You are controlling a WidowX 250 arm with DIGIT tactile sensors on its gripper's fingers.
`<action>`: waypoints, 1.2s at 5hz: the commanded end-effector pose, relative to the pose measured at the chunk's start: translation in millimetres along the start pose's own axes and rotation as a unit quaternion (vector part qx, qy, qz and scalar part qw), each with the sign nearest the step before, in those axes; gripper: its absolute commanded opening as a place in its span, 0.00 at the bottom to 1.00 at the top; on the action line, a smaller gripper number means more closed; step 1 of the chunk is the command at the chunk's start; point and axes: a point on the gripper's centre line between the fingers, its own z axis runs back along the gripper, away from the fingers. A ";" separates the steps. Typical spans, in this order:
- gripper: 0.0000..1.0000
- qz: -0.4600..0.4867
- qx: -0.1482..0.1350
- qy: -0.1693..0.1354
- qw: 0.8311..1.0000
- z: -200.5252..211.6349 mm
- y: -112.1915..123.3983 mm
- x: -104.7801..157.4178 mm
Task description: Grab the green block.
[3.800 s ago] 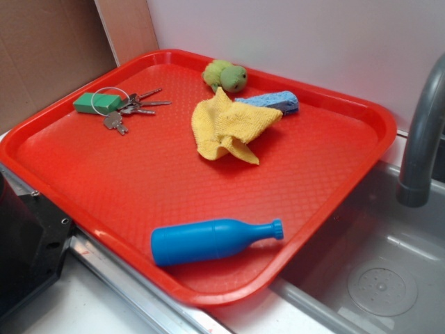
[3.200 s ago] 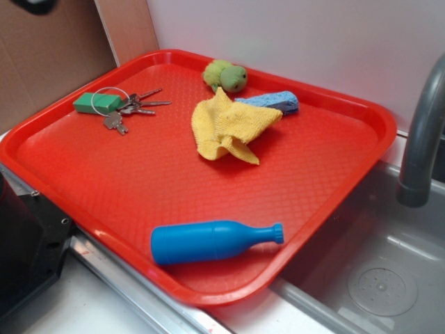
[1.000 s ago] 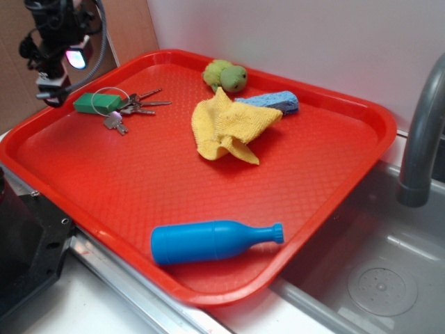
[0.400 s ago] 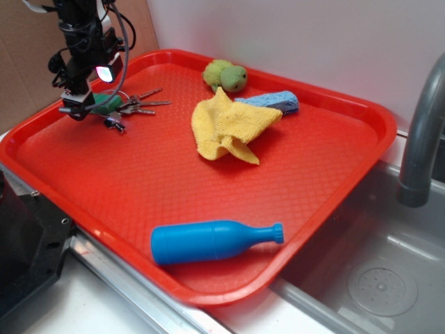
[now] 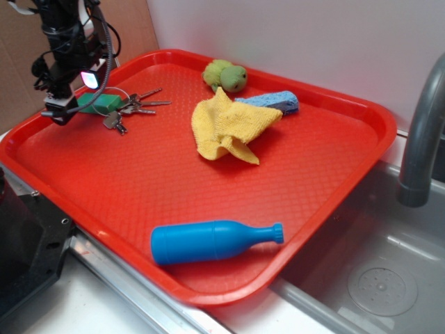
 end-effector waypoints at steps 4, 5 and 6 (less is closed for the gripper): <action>1.00 -0.053 0.017 0.014 0.998 -18.7 15.6 37.3; 0.00 -0.051 0.006 0.012 0.999 -23.5 15.8 44.2; 0.00 -0.050 -0.003 -0.003 0.999 -15.9 17.1 43.0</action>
